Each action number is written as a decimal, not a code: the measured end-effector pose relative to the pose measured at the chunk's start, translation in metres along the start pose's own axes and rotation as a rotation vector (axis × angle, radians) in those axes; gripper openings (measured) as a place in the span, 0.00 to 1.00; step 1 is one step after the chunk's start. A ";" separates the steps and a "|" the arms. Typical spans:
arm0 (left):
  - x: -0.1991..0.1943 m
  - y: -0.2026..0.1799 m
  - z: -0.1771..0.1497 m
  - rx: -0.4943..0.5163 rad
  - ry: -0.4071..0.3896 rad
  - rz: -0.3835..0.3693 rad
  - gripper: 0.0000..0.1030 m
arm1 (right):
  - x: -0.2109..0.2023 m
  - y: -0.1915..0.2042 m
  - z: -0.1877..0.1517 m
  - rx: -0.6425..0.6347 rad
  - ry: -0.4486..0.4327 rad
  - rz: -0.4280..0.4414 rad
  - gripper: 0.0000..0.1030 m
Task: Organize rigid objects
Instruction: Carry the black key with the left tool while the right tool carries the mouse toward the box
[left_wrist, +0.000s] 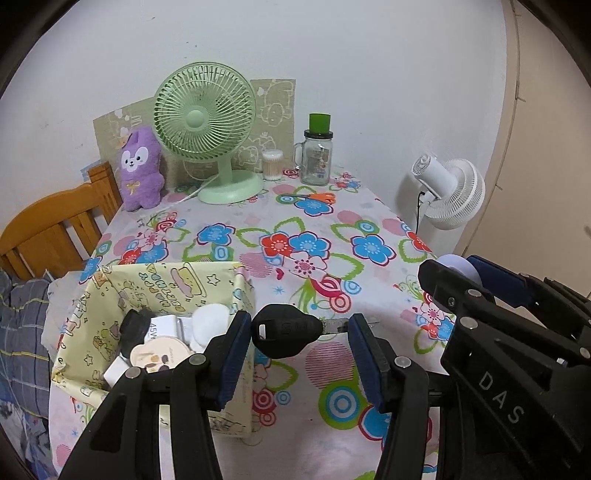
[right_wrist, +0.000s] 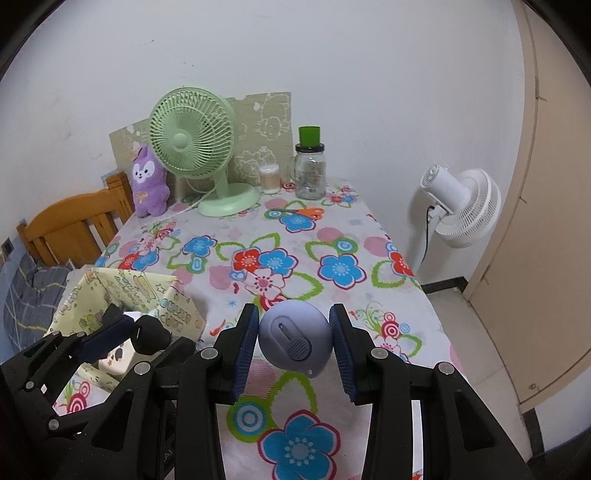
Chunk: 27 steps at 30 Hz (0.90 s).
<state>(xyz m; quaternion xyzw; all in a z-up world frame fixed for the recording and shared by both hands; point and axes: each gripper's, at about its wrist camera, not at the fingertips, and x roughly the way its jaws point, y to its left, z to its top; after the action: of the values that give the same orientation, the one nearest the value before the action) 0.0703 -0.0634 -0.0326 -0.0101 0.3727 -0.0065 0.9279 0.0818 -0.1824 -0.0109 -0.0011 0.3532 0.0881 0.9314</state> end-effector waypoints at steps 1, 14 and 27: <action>0.000 0.002 0.000 -0.001 -0.002 0.003 0.54 | 0.000 0.002 0.001 -0.003 0.000 0.001 0.41; -0.004 0.031 0.004 -0.010 -0.006 0.023 0.54 | 0.005 0.034 0.011 -0.039 -0.001 0.032 0.41; 0.003 0.062 0.006 -0.033 0.005 0.041 0.54 | 0.021 0.066 0.018 -0.071 0.022 0.063 0.41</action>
<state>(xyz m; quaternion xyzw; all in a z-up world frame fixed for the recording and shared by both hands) 0.0770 -0.0011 -0.0322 -0.0178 0.3753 0.0186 0.9266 0.0978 -0.1125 -0.0074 -0.0241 0.3601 0.1300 0.9235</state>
